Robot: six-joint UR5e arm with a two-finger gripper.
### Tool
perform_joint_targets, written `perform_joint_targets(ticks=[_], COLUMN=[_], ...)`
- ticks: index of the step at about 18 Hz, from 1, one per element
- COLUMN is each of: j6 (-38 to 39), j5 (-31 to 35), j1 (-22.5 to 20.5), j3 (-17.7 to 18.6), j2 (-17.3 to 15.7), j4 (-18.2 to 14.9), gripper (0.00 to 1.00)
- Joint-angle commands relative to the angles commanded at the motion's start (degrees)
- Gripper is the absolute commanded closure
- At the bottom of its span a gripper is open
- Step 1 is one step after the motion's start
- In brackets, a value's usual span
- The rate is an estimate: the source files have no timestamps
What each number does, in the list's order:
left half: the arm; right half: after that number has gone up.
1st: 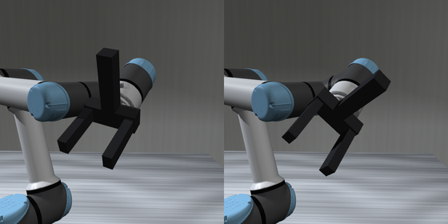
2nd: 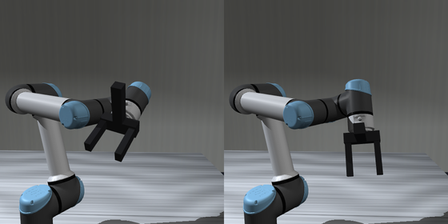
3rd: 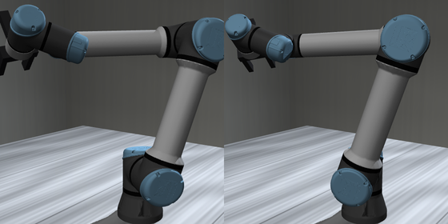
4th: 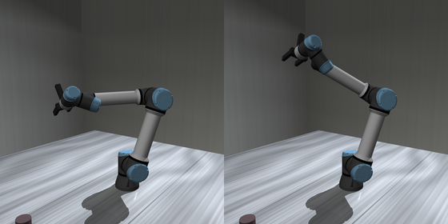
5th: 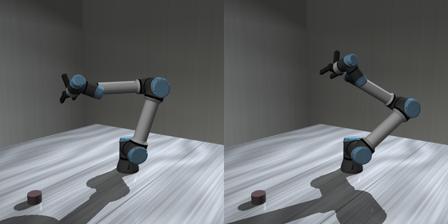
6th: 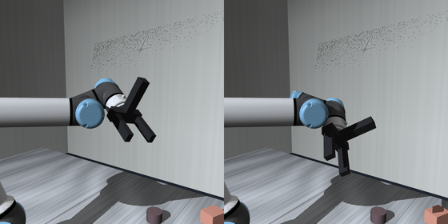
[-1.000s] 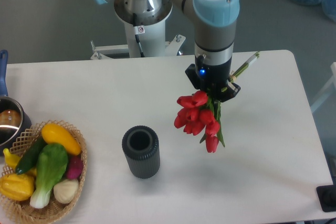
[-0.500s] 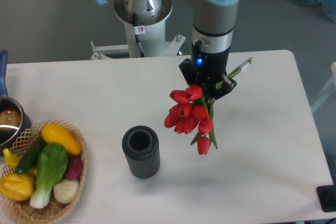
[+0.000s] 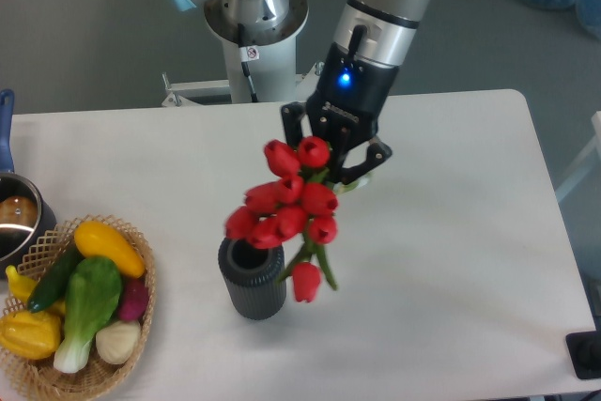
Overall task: Insert the flowers into the vase
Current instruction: 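Carry the red tulip bunch with the gripper over the black vase, then lower the tulip stems down into the black vase opening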
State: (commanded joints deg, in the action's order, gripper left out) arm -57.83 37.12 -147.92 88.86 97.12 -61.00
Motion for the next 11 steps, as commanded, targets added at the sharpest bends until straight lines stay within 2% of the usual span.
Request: perform_joint_targets(ticks=[2,6,8,9,10,11], j6=[0.61,1.76,1.85,1.67,1.76,1.76], j5=[-3.98,-4.95,-9.41,-12.92,-16.35,-17.16], j1=[0.35,0.44,0.18,-0.26,-0.61,-0.88], j3=[0.09,0.09,0.17,0.35,1.48,2.36], j2=[0.09,0.0,0.26,0.44,0.79,1.05], j4=[0.0,0.0,0.17,0.87,4.01,6.22], gripper=[1.0,1.0,1.0,1.0,1.0,1.0])
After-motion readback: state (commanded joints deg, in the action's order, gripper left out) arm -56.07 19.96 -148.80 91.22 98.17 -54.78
